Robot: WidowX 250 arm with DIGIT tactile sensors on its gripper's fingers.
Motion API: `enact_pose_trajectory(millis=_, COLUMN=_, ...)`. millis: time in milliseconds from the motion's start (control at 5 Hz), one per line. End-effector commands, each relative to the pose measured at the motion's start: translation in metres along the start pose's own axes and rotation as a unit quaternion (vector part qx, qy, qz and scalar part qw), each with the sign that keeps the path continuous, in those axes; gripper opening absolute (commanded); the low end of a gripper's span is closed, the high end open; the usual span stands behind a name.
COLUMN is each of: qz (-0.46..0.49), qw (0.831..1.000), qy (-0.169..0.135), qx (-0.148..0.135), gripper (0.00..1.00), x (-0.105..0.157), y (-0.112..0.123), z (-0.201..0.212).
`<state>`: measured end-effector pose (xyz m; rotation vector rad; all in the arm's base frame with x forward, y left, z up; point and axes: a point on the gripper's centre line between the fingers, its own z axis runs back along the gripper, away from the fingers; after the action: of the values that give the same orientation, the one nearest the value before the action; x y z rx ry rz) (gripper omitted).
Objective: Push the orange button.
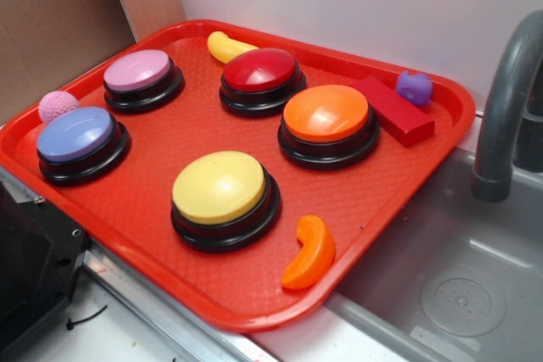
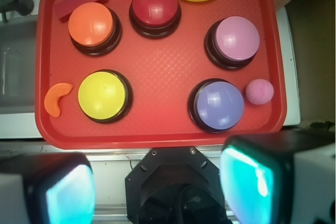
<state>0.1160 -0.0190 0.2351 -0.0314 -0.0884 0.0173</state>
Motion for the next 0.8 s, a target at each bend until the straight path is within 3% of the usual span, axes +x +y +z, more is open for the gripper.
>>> enact_pose_trajectory(millis=0, qz=0.000, qw=1.000, qy=0.000, qx=0.000, gripper=1.00, x=0.000, y=0.000, z=0.000)
enact_pose_trajectory(millis=200, qz=-0.124, qw=0.992, qy=-0.016, qx=-0.020, gripper=1.00, x=0.045, y=-0.025, z=-0.055)
enact_pose_trajectory(millis=400, qz=-0.194, qw=0.981, qy=-0.014, qx=-0.022, gripper=1.00, x=0.087, y=-0.051, z=-0.100)
enact_pose_trajectory(millis=600, qz=-0.194, qw=0.981, qy=-0.014, qx=-0.022, gripper=1.00, x=0.087, y=-0.051, z=-0.100)
